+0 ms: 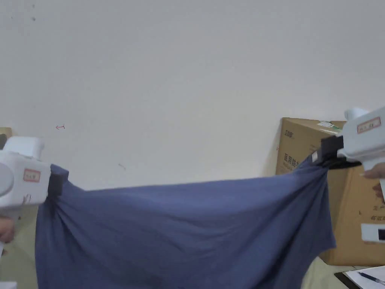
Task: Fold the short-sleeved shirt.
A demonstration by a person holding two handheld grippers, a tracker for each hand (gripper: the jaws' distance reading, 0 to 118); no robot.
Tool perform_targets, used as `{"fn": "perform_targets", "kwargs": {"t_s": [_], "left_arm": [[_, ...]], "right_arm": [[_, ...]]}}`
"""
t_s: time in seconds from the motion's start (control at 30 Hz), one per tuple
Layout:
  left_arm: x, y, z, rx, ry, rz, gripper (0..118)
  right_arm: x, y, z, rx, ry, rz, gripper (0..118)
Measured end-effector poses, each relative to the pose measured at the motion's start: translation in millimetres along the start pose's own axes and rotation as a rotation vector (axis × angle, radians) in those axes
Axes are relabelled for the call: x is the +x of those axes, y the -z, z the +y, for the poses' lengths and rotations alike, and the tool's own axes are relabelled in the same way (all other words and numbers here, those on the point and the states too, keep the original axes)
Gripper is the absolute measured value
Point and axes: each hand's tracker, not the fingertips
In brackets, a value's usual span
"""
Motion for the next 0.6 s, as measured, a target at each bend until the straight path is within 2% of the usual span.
{"fn": "perform_targets", "kwargs": {"t_s": [0.13, 0.37, 0.6], "left_arm": [[-3, -2, 39, 0.071, -0.037, 0.017, 7], [-2, 35, 101, 0.139, -0.096, 0.061, 7], [13, 73, 153, 0.243, -0.046, 0.125, 7]], "right_arm": [[-23, -5, 46, 0.110, -0.087, -0.009, 0], [-52, 19, 120, 0.217, -0.077, -0.095, 0], [-73, 34, 175, 0.361, -0.186, -0.179, 0]]}}
